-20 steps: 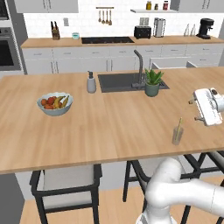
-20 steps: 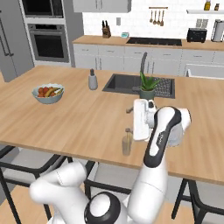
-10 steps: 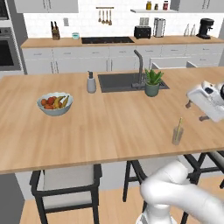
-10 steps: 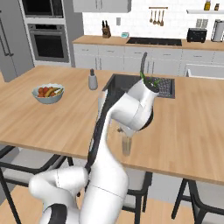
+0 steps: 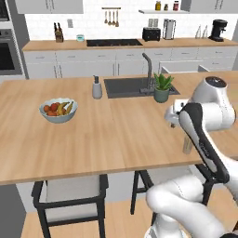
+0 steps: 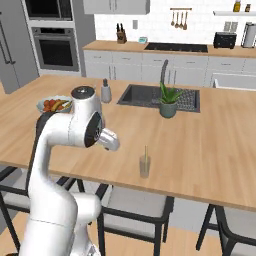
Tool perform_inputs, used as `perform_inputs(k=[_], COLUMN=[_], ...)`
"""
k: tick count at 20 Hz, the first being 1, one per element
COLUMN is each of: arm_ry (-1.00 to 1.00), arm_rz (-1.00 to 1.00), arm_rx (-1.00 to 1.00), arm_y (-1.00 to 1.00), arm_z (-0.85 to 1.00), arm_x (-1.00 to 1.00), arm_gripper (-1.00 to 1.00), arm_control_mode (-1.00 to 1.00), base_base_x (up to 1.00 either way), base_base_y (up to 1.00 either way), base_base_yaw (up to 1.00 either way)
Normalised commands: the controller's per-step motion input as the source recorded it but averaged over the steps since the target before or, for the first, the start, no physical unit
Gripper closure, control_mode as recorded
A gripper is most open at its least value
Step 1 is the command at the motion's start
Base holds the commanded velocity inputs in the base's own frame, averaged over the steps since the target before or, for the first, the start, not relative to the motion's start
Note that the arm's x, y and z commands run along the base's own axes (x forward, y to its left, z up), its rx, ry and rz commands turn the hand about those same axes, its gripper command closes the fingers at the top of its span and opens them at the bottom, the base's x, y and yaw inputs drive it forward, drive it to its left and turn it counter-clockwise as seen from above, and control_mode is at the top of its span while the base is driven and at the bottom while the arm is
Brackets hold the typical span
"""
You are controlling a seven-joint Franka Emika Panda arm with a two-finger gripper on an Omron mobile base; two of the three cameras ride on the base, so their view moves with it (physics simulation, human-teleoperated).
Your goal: Take a straw from the drawer in front and place it inside the glass cup on the dining counter.
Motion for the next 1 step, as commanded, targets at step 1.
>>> perform_inputs(k=[1], arm_ry=[0.11], arm_rz=[0.09], arm_rx=[-0.33], arm_y=[0.85], arm_z=[0.0], arm_x=[0.0], arm_gripper=[-1.0], arm_control_mode=[-1.0], base_base_x=[0.0], base_base_y=[0.0], base_base_yaw=[0.0])
